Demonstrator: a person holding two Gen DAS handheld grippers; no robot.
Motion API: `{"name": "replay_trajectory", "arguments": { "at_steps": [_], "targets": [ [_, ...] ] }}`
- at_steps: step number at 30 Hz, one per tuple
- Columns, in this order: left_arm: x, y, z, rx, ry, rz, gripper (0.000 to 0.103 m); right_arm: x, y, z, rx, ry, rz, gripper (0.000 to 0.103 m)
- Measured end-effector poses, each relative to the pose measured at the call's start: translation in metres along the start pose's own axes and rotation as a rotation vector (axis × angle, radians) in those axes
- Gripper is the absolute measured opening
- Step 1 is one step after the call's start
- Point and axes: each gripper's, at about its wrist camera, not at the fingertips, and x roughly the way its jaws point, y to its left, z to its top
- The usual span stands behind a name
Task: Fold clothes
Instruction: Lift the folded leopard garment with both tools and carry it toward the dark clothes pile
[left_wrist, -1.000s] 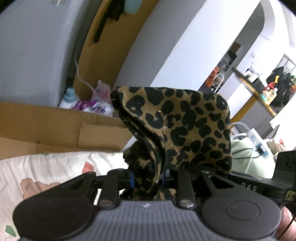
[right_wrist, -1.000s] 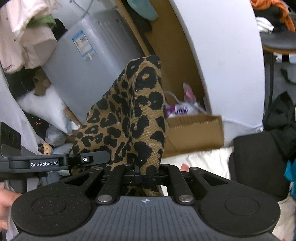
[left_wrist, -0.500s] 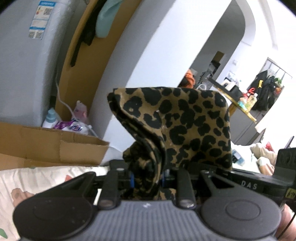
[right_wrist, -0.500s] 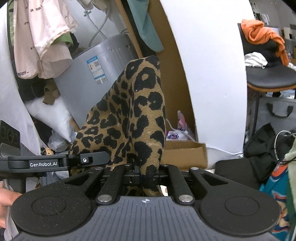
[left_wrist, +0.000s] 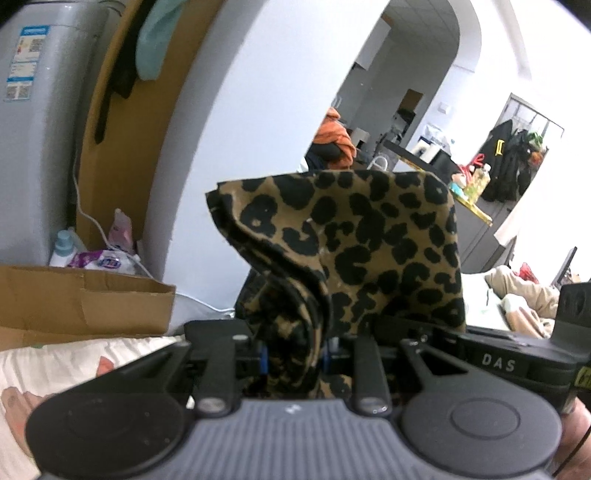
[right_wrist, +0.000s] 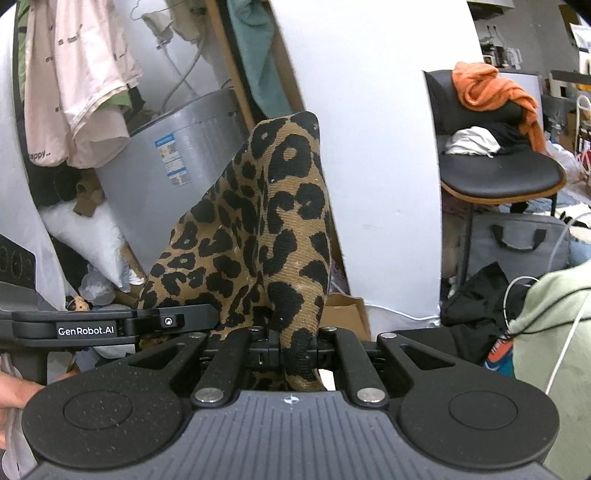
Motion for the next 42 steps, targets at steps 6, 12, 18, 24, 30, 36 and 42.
{"name": "replay_trajectory", "arguments": {
  "at_steps": [6,12,18,24,30,36,42],
  "targets": [
    [0.029,-0.021,-0.017,0.031,0.01,0.005,0.026,0.004,-0.035,-0.016,0.015,0.007,-0.023,0.006],
    [0.055,-0.032,-0.04,0.069,0.006,-0.001,0.026,0.012,-0.069,-0.034,0.005,0.015,-0.022,0.006],
    [0.084,-0.029,-0.056,0.101,0.032,-0.011,0.026,0.028,-0.093,-0.059,-0.016,0.018,-0.021,0.006],
    [0.113,-0.017,-0.073,0.102,0.052,-0.043,0.026,0.048,-0.11,-0.083,-0.012,0.023,-0.053,0.006],
    [0.136,0.0,-0.085,0.094,0.067,-0.051,0.026,0.072,-0.118,-0.102,-0.003,0.03,-0.073,0.006],
    [0.16,0.018,-0.095,0.096,0.082,-0.052,0.026,0.1,-0.126,-0.12,-0.007,0.058,-0.076,0.006],
    [0.189,0.034,-0.112,0.092,0.086,-0.059,0.026,0.129,-0.142,-0.141,-0.011,0.065,-0.072,0.006]
  ]
}}
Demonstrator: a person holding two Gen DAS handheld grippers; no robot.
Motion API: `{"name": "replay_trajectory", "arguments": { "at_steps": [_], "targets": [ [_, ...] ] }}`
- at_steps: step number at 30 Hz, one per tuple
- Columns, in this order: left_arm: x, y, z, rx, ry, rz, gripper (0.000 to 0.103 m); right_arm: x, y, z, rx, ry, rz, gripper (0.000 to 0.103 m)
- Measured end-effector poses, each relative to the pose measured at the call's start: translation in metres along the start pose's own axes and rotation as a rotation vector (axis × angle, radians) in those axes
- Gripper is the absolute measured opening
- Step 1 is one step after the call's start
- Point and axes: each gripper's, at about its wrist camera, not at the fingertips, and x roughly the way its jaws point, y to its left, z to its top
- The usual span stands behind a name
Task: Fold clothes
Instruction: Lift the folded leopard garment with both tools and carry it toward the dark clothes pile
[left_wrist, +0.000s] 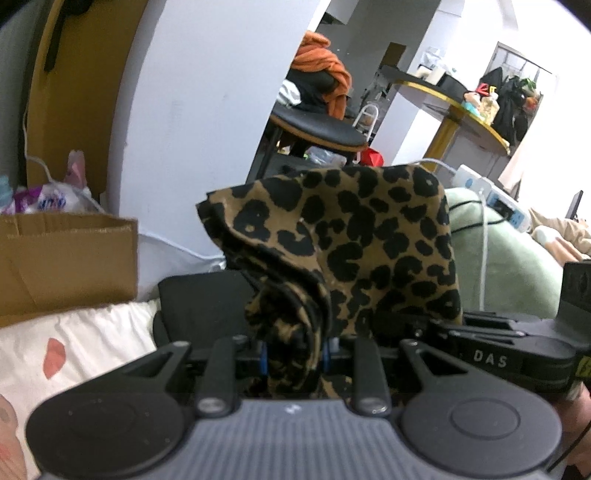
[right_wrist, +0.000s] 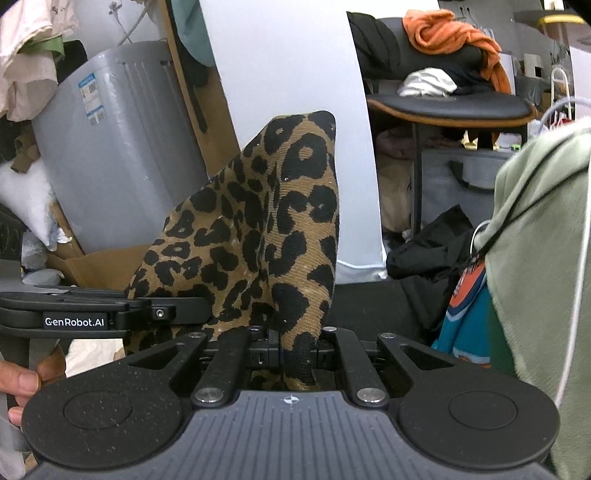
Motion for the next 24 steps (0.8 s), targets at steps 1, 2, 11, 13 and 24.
{"name": "replay_trajectory", "arguments": {
  "at_steps": [1,2,11,13,24],
  "targets": [
    [0.005,0.003,-0.003,-0.002,0.002,0.0,0.026,0.006,-0.002,-0.004,-0.001,0.003,-0.002,0.006],
    [0.011,0.006,-0.007,-0.004,0.004,-0.001,0.026,0.012,-0.004,-0.008,-0.003,0.004,-0.005,0.006],
    [0.073,0.04,-0.031,-0.045,0.038,-0.003,0.026,0.079,-0.033,-0.043,-0.009,0.035,-0.004,0.007],
    [0.089,0.048,-0.034,-0.066,0.048,-0.02,0.026,0.09,-0.04,-0.046,-0.01,0.042,-0.015,0.007],
    [0.157,0.079,-0.029,-0.08,0.079,-0.051,0.026,0.157,-0.076,-0.05,0.004,0.052,-0.065,0.007]
  ]
}}
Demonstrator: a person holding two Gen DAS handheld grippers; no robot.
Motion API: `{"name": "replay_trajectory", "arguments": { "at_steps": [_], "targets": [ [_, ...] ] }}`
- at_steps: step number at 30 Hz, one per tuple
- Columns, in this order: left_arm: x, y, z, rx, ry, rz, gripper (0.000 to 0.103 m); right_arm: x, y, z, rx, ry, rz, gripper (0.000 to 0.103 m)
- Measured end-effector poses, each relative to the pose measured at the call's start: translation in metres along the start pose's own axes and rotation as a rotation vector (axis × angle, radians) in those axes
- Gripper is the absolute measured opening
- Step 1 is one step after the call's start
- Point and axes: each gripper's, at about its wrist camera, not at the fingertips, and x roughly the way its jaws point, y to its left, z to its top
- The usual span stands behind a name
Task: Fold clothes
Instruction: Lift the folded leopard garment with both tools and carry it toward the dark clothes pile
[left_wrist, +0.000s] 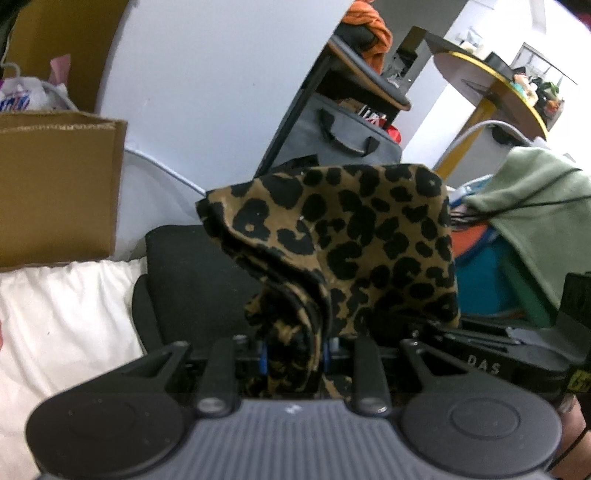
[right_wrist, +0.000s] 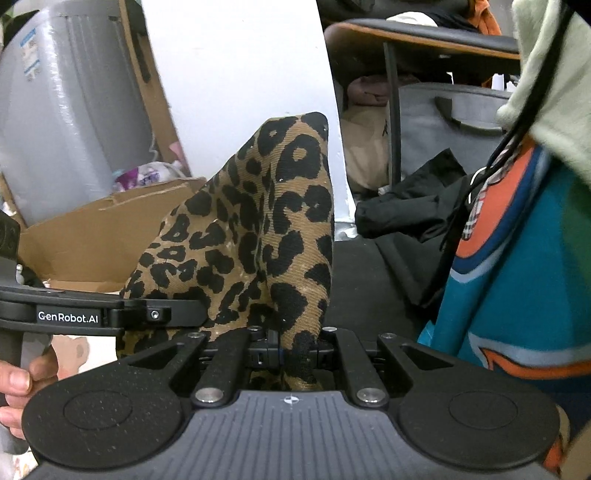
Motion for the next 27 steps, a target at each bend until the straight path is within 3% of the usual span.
{"name": "replay_trajectory", "arguments": {
  "at_steps": [10,17,27],
  "targets": [
    [0.042,0.023,0.024,-0.002,0.029,0.0,0.026,0.049,-0.016,0.02,0.001,0.033,0.01,0.007],
    [0.069,0.045,0.033,-0.081,0.049,0.015,0.026,0.085,-0.023,0.03,0.029,0.066,0.007,0.007],
    [0.092,0.069,0.037,-0.136,0.07,0.051,0.026,0.122,-0.017,0.035,-0.04,0.096,-0.012,0.007]
  ]
}}
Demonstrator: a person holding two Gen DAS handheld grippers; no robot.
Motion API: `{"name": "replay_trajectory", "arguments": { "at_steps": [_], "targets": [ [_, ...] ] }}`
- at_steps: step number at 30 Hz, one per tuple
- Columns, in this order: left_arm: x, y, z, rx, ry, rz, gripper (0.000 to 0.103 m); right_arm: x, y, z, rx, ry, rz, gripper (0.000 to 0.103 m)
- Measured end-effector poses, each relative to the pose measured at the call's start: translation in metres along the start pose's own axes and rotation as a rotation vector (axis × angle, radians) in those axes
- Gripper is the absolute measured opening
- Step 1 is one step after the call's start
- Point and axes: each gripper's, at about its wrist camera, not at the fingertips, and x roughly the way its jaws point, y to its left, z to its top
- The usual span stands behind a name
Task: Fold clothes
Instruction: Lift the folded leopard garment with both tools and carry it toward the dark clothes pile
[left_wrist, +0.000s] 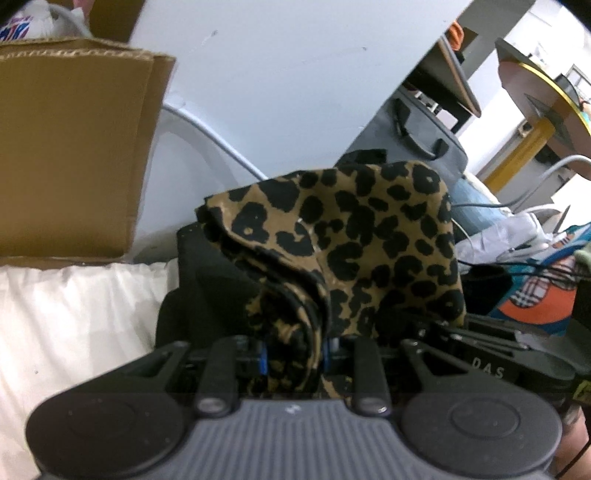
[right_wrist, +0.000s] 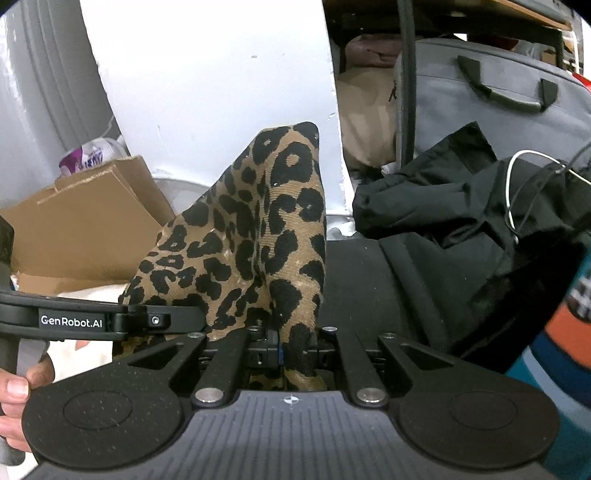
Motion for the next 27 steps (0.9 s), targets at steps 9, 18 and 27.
{"name": "replay_trajectory", "arguments": {
  "at_steps": [9,18,27],
  "targets": [
    [0.018,0.01,0.006,-0.025,0.013,0.026,0.026,0.023,0.007,0.008,-0.076,0.026,-0.045,0.007],
    [0.027,0.021,0.01,-0.056,0.023,0.048,0.026,0.047,0.01,0.013,-0.098,0.052,-0.062,0.007],
    [0.038,0.024,0.011,-0.064,0.024,0.078,0.026,0.064,0.007,0.015,-0.064,0.062,-0.093,0.007]
  ]
}}
